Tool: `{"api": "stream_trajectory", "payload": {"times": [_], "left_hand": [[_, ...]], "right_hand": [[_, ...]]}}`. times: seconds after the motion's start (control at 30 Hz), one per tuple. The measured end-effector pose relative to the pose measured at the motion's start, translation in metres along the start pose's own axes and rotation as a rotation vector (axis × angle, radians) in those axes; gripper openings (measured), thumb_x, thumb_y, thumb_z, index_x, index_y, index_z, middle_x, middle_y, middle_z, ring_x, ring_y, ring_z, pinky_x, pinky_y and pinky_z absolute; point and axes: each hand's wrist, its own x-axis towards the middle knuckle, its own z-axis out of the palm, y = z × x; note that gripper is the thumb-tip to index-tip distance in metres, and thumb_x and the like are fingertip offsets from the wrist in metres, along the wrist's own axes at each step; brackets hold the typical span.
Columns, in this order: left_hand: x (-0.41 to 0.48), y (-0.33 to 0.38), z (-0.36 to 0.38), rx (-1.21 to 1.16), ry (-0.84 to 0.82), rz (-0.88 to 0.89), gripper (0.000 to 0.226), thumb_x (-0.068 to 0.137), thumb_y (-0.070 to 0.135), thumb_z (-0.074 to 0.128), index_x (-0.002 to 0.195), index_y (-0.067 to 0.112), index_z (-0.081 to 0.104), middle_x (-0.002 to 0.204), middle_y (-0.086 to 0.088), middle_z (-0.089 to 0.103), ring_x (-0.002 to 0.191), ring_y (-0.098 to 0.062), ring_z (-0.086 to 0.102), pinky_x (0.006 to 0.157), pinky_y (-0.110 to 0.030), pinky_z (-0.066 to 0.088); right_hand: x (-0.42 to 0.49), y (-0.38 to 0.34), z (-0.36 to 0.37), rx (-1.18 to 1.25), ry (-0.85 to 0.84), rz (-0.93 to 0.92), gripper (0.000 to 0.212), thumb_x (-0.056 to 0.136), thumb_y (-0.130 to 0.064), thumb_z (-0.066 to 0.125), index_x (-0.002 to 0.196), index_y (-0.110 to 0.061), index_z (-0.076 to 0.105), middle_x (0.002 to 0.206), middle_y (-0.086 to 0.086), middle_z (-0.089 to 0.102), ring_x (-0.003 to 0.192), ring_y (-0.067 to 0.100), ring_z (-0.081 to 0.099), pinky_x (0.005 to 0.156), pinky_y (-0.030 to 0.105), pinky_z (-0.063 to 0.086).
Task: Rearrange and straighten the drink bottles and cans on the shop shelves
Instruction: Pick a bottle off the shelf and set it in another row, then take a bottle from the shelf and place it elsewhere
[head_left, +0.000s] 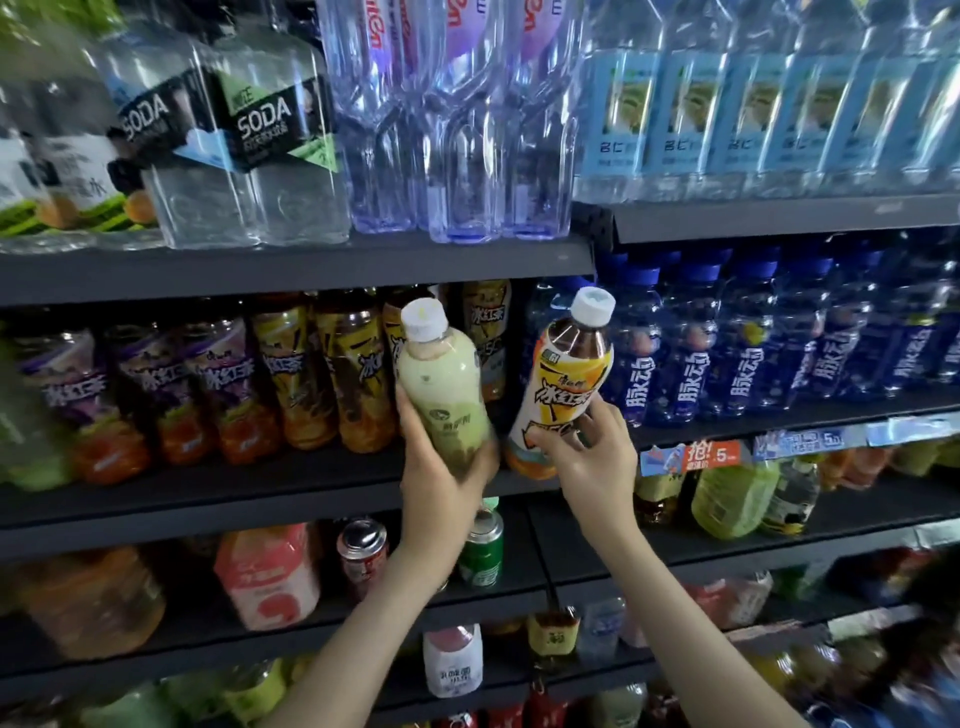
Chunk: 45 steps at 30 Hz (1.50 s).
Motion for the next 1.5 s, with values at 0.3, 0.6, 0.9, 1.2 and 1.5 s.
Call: {"api": "stream_trajectory", "payload": {"times": [0.3, 0.6, 0.9, 1.2, 1.5], "left_hand": [[0.01, -0.008, -0.067, 0.2, 0.003, -0.096, 0.115, 0.078, 0.016, 0.077, 0.135, 0.053, -0.016, 0.135, -0.005, 0.053, 0.112, -0.006, 0.05, 0.089, -0.014, 0.04], [0.003, -0.009, -0.085, 0.125, -0.108, -0.243, 0.117, 0.075, 0.021, 0.079, 0.129, 0.07, -0.011, 0.13, 0.011, 0.055, 0.115, 0.0, 0.053, 0.095, -0.017, 0.044], [-0.023, -0.01, -0.123, 0.005, -0.114, -0.414, 0.106, 0.065, 0.038, 0.085, 0.127, 0.074, 0.007, 0.126, 0.013, 0.06, 0.114, -0.003, 0.058, 0.095, -0.034, 0.051], [-0.06, 0.001, -0.248, 0.213, -0.15, -0.398, 0.096, 0.08, 0.028, 0.075, 0.139, 0.064, 0.009, 0.116, 0.029, 0.058, 0.104, 0.005, 0.06, 0.089, -0.032, 0.054], [-0.091, 0.007, -0.425, 0.329, -0.003, -0.454, 0.091, 0.083, 0.033, 0.071, 0.129, 0.076, 0.006, 0.101, 0.031, 0.061, 0.088, 0.004, 0.064, 0.079, -0.031, 0.057]], "right_hand": [[0.035, 0.006, 0.052, -0.262, -0.105, -0.027, 0.036, 0.078, -0.018, 0.076, 0.11, -0.015, 0.06, 0.104, 0.003, 0.055, 0.089, 0.004, 0.047, 0.068, 0.016, 0.033], [0.042, 0.009, 0.065, -0.369, -0.172, 0.068, 0.069, 0.088, -0.024, 0.068, 0.146, -0.008, 0.033, 0.136, 0.014, 0.046, 0.122, 0.029, 0.049, 0.084, 0.023, 0.036], [-0.06, -0.05, 0.079, 0.057, -0.598, 0.034, 0.083, 0.083, -0.04, 0.069, 0.147, -0.045, 0.016, 0.143, -0.01, 0.043, 0.125, 0.0, 0.046, 0.097, 0.017, 0.044], [-0.131, -0.091, 0.176, -0.012, -0.836, -0.043, 0.095, 0.089, -0.015, 0.067, 0.138, -0.058, -0.003, 0.119, -0.019, 0.055, 0.09, -0.023, 0.053, 0.07, 0.001, 0.044], [-0.244, -0.172, 0.296, 0.191, -1.041, -0.016, 0.098, 0.088, -0.02, 0.069, 0.14, -0.064, -0.001, 0.136, -0.016, 0.049, 0.113, -0.003, 0.055, 0.085, 0.02, 0.054]]}}
